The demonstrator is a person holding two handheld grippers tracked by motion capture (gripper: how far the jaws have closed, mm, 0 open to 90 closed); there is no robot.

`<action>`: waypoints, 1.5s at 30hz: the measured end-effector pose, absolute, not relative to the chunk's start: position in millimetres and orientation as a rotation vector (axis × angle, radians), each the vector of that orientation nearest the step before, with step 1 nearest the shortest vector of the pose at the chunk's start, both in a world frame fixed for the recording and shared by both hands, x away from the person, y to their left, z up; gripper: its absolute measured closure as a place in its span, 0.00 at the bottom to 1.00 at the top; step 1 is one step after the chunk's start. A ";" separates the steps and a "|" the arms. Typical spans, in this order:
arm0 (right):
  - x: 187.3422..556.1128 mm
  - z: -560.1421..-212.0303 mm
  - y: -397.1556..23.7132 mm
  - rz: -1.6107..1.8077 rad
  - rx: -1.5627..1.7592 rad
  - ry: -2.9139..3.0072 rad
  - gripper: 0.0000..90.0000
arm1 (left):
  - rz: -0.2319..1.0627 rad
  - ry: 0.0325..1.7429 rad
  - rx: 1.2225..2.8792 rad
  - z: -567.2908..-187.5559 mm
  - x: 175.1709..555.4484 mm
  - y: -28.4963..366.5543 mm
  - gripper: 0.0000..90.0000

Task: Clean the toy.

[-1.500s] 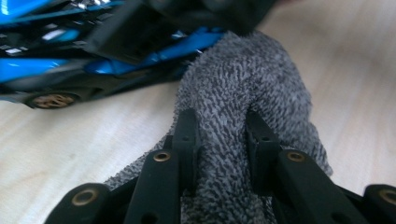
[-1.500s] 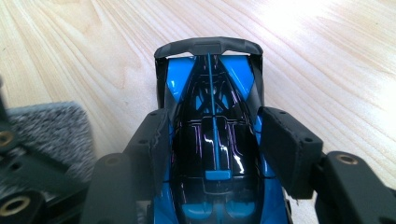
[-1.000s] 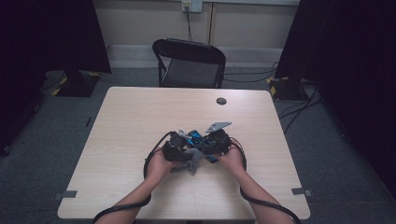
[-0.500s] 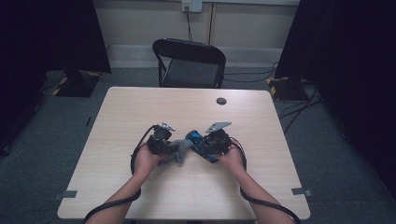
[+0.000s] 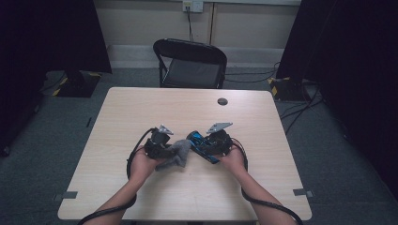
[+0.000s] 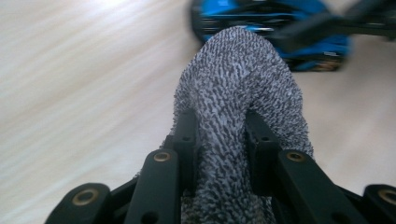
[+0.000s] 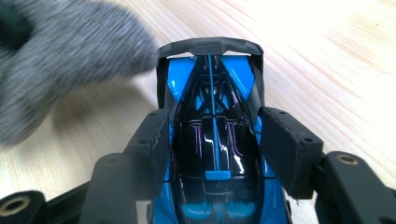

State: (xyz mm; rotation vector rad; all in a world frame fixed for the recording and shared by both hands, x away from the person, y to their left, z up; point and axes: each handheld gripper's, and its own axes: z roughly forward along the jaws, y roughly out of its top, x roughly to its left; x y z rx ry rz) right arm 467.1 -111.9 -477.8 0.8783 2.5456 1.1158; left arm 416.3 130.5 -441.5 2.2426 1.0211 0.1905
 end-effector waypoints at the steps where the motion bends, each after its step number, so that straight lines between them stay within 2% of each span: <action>1: 467.1 -478.1 -112.3 1.120 0.874 2.544 0.48 | 0.171 0.998 2.252 -442.7 412.5 127.0 0.78; 8: 466.4 -478.9 -114.6 1.137 0.882 2.541 0.48 | 0.069 0.875 2.337 -460.9 390.6 99.9 0.74; 13: 466.1 -478.8 -115.2 1.136 0.878 2.544 0.48 | 0.078 0.813 2.334 -457.8 385.5 92.7 0.58; 19: 465.8 -479.5 -115.7 1.144 0.879 2.539 0.47 | 0.095 0.797 2.290 -446.8 387.1 103.8 0.48; 29: 465.7 -479.1 -114.5 1.116 0.853 2.550 0.44 | 0.091 0.820 2.264 -445.1 390.5 130.9 0.48; 32: 466.6 -478.6 -113.6 1.131 0.871 2.552 0.34 | 0.090 0.844 2.249 -446.1 392.4 136.4 0.47; 34: 466.3 -478.0 -112.1 1.127 0.869 2.561 0.31 | 0.107 0.856 2.243 -445.9 393.7 139.5 0.47; 45: 451.3 -455.6 -106.3 1.291 0.724 2.612 0.36 | 0.119 0.900 2.187 -436.6 396.0 153.9 0.52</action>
